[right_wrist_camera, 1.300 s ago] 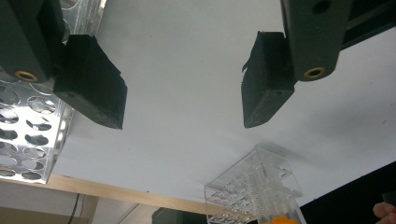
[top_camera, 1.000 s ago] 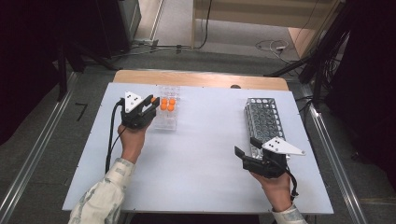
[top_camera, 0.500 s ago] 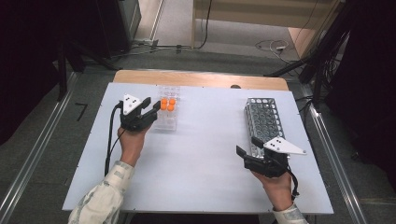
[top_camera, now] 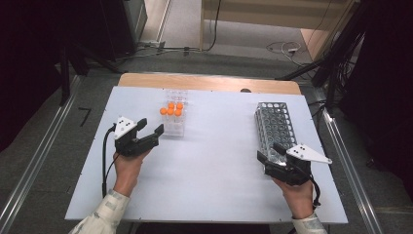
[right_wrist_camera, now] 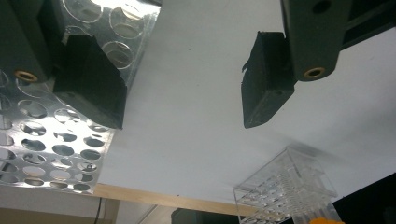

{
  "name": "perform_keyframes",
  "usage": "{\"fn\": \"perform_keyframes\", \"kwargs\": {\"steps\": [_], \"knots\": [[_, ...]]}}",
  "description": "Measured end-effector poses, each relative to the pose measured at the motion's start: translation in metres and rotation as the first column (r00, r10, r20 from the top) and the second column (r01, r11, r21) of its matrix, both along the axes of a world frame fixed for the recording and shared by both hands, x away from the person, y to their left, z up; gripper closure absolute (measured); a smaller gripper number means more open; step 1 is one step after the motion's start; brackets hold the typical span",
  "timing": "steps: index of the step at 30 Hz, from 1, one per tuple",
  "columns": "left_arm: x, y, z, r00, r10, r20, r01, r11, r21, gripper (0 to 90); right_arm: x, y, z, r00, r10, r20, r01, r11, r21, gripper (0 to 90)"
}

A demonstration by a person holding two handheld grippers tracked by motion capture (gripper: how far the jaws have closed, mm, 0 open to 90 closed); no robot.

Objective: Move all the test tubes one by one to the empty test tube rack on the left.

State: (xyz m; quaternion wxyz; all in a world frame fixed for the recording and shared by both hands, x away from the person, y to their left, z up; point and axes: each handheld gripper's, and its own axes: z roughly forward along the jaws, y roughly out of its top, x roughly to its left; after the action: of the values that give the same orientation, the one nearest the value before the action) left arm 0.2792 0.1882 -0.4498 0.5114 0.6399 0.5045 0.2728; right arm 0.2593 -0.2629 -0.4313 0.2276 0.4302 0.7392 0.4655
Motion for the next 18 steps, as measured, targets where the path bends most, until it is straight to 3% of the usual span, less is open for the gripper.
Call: {"fn": "perform_keyframes", "kwargs": {"steps": [11, 18], "knots": [[-0.034, -0.004, -0.009, 0.9995, -0.030, -0.006, 0.030, 0.9992, 0.026, 25.6, -0.005, -0.021, -0.003, 0.9992, -0.039, 0.011, 0.039, 0.999, 0.003, 29.3], [-0.050, -0.002, -0.010, 0.9996, -0.029, -0.001, 0.029, 0.9993, 0.022, 22.5, -0.011, -0.030, -0.004, 0.9984, -0.056, 0.012, 0.056, 0.998, 0.008, 29.3]]}}
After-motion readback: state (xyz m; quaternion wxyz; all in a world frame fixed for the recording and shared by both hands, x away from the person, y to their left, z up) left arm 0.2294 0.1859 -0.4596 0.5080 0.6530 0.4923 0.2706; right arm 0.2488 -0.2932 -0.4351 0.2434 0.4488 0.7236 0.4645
